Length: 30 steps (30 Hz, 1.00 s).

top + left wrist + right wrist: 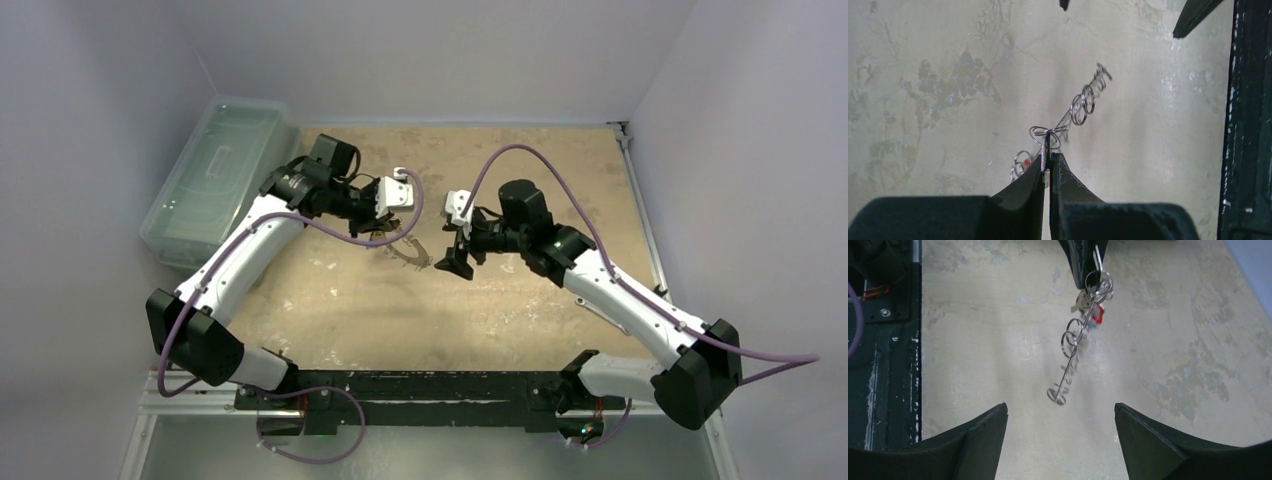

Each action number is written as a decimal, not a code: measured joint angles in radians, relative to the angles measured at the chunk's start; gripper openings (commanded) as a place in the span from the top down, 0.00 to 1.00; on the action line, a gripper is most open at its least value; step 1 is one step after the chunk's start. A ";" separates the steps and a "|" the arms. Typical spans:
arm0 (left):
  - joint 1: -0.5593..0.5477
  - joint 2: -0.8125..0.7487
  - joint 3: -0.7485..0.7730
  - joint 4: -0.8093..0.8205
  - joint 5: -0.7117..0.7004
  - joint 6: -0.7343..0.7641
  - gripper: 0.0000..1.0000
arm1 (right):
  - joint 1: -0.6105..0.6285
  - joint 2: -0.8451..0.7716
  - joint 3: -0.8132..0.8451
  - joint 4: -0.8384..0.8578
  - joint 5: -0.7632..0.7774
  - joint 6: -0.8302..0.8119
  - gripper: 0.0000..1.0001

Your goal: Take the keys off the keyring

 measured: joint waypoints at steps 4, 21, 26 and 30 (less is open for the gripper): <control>-0.016 0.020 0.076 -0.122 -0.042 0.145 1.00 | -0.017 -0.009 0.036 -0.006 -0.041 -0.009 0.27; -0.135 -0.182 -0.039 -0.211 -0.212 0.690 1.00 | -0.084 0.007 0.059 0.113 -0.251 0.022 0.45; -0.169 -0.245 -0.089 -0.182 -0.235 0.821 1.00 | -0.084 0.012 0.017 0.212 -0.311 0.051 0.52; -0.181 -0.251 -0.098 -0.159 -0.237 0.893 1.00 | -0.084 0.022 -0.023 0.284 -0.332 0.072 0.58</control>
